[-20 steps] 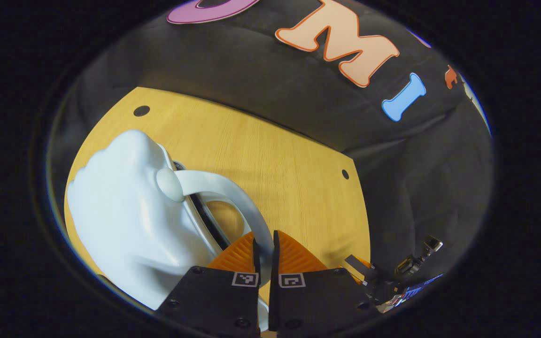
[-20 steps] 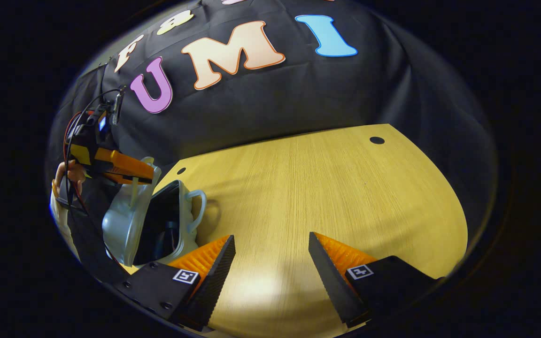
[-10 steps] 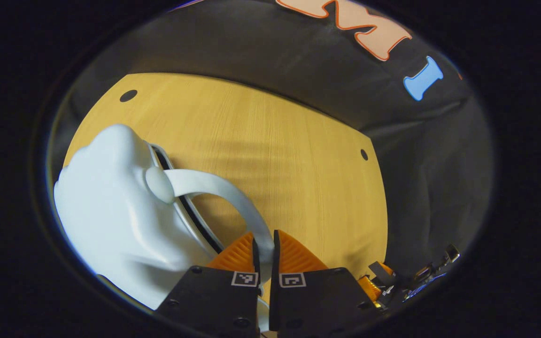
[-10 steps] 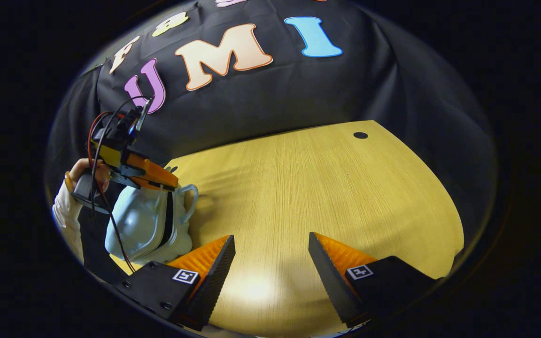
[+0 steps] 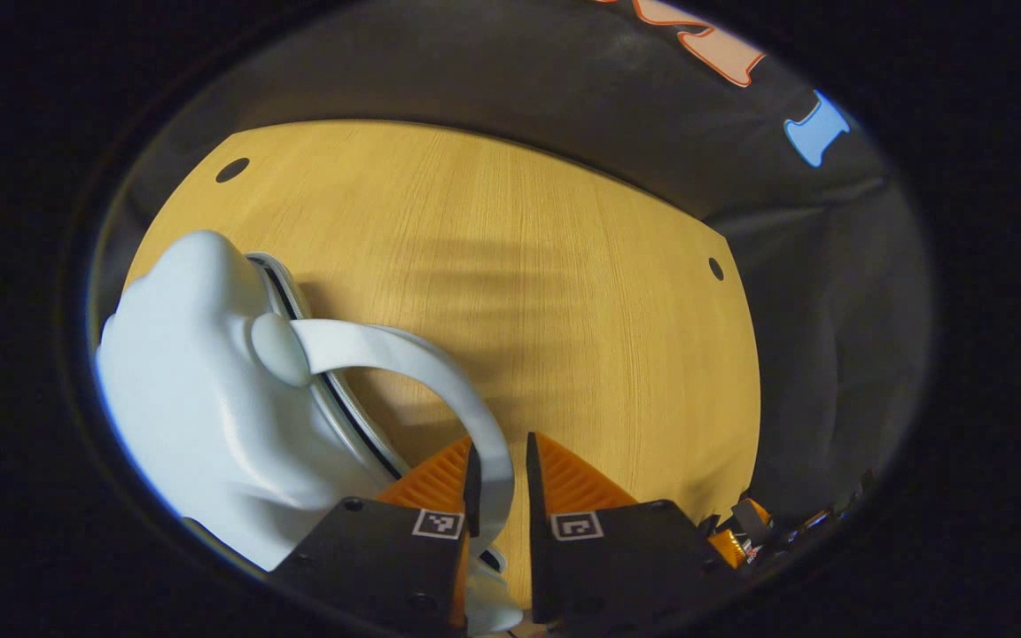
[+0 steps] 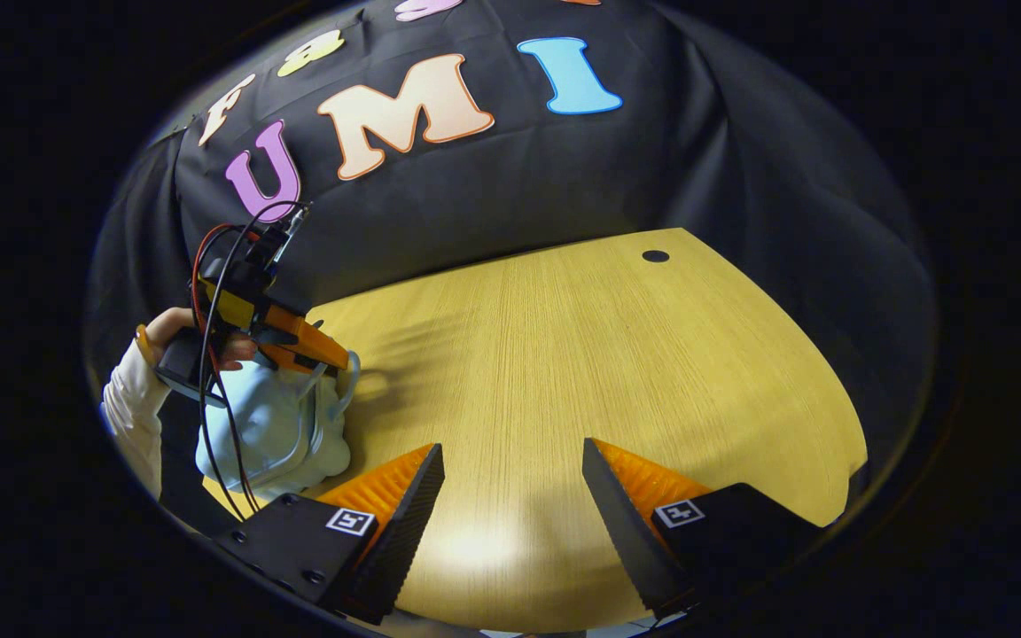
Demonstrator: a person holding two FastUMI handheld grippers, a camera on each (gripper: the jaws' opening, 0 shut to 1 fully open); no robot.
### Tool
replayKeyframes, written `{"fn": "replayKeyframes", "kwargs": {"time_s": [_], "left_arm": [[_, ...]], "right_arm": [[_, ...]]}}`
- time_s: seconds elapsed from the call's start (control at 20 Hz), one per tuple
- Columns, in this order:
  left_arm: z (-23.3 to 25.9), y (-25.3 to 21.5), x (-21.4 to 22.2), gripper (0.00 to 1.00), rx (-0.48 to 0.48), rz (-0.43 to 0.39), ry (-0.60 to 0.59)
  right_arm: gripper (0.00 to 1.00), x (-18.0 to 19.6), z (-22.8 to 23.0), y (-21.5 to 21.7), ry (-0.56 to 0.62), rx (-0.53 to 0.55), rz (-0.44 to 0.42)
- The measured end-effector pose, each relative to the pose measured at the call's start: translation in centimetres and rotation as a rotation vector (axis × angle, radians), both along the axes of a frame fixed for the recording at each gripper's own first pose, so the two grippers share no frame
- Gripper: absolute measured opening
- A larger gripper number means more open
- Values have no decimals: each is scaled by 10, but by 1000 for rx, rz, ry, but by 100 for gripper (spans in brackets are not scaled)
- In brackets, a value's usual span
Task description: First open the suitcase, pack the skin care products into it, and then close the suitcase.
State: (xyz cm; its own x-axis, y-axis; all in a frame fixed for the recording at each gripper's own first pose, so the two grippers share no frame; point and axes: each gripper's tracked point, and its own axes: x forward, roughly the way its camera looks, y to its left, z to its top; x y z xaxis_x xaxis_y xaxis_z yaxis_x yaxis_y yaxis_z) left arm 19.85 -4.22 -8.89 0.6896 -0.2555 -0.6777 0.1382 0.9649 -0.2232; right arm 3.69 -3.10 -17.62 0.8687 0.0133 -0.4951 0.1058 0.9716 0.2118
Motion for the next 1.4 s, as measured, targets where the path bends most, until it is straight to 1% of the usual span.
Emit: {"fn": "replayKeyframes", "kwargs": {"time_s": [0.05, 0.15, 0.2, 0.25, 0.3, 0.55, 0.7, 0.75, 0.9, 1.1, 1.3, 1.35, 1.4], "left_arm": [[3, -5, -2, 34, 4, -10, -7], [4, -13, -6, 65, 46, -19, -23], [5, -11, -12, 75, 91, -10, -35], [7, -8, -18, 88, 132, -7, -50], [11, -7, -28, 92, 151, -5, -64], [17, -31, -75, 92, 159, -42, -141], [21, -35, -102, 92, 183, -28, -201], [22, -32, -111, 92, 191, -12, -218], [18, -21, -139, 92, 185, 72, -226], [14, -12, -171, 92, 193, 139, -238], [9, -3, -184, 91, 192, 188, -248], [9, 0, -187, 96, 193, 201, -249], [7, 3, -187, 91, 196, 211, -251]], "right_arm": [[98, 0, 1, -1, -5, -3, 2], [99, 0, 5, -2, -13, -5, 8], [98, 0, 6, -3, -19, -5, 9], [98, 0, 9, -3, -26, -4, 10], [98, 1, 13, -4, -35, -1, 12], [98, 1, 32, -7, -85, 1, 39], [99, -4, 48, -7, -120, 3, 66], [98, -6, 53, -6, -130, 6, 75], [98, -14, 62, -6, -148, 10, 96], [98, -24, 68, -7, -161, 20, 120], [98, -28, 71, -9, -174, 15, 144], [98, -28, 72, -10, -176, 16, 148], [98, -27, 74, -11, -180, 18, 150]]}}
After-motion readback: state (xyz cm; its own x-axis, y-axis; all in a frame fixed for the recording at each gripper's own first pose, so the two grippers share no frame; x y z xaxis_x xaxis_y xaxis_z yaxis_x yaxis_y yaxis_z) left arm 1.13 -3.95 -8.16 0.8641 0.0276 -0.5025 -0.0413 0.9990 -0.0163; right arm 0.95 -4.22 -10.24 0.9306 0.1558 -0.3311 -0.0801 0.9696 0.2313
